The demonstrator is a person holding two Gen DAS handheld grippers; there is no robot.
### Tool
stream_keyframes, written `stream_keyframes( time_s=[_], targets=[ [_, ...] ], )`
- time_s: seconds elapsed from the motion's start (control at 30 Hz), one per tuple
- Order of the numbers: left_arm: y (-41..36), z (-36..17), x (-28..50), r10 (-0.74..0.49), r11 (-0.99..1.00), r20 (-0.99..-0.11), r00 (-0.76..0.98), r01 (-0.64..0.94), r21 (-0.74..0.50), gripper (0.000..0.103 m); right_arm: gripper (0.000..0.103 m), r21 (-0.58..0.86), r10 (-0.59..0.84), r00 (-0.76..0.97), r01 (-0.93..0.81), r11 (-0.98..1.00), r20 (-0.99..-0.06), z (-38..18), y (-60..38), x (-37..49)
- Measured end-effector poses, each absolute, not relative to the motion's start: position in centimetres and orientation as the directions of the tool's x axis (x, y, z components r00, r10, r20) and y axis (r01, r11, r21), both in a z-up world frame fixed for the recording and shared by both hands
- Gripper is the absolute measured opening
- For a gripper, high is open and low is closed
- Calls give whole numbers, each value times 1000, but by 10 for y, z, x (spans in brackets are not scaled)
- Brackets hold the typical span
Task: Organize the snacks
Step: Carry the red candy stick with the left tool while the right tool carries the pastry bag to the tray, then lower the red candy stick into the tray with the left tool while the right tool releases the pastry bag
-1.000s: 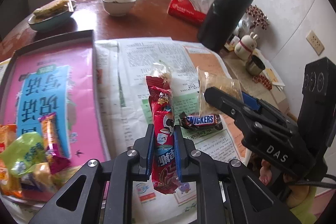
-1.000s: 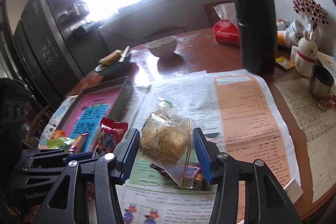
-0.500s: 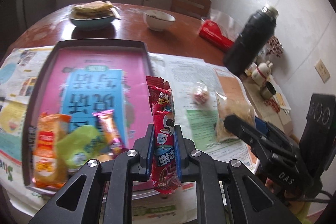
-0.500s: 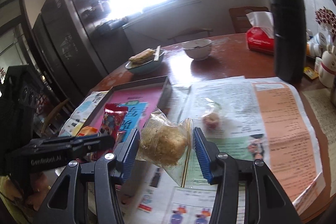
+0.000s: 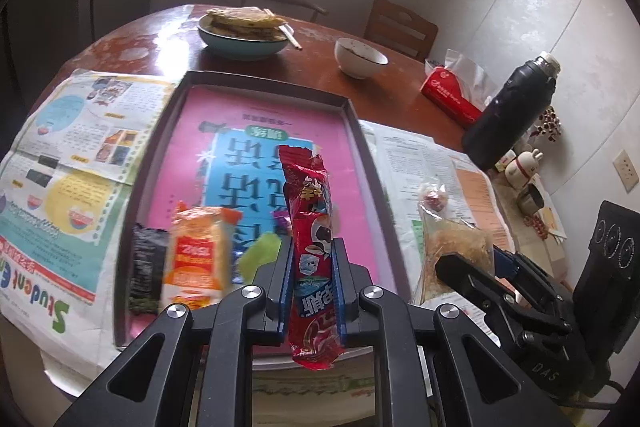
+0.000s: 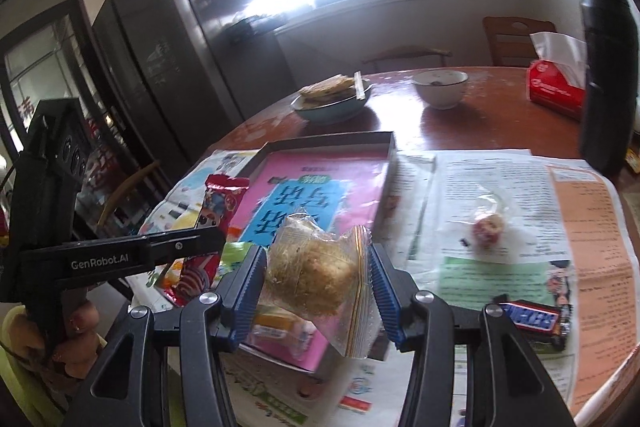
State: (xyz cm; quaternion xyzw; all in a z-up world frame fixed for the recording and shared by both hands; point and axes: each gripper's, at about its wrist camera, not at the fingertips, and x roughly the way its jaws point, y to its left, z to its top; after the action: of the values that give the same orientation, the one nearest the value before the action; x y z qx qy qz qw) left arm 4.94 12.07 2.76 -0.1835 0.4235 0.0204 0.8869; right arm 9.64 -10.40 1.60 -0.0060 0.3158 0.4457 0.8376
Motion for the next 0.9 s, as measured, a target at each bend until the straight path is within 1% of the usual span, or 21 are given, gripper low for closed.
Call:
stream_keyframes(
  time_s=[0.5,0.9],
  targets=[
    [140,14,46,-111,928,-774,623,-214,-305,17,52,238,743,332,-804,546,-581,2,-62,77],
    [139,3,58,-108,929,-791,602,-221,-295,17,52,207,741,290,-842,498,-605,-12,-44,66]
  ],
)
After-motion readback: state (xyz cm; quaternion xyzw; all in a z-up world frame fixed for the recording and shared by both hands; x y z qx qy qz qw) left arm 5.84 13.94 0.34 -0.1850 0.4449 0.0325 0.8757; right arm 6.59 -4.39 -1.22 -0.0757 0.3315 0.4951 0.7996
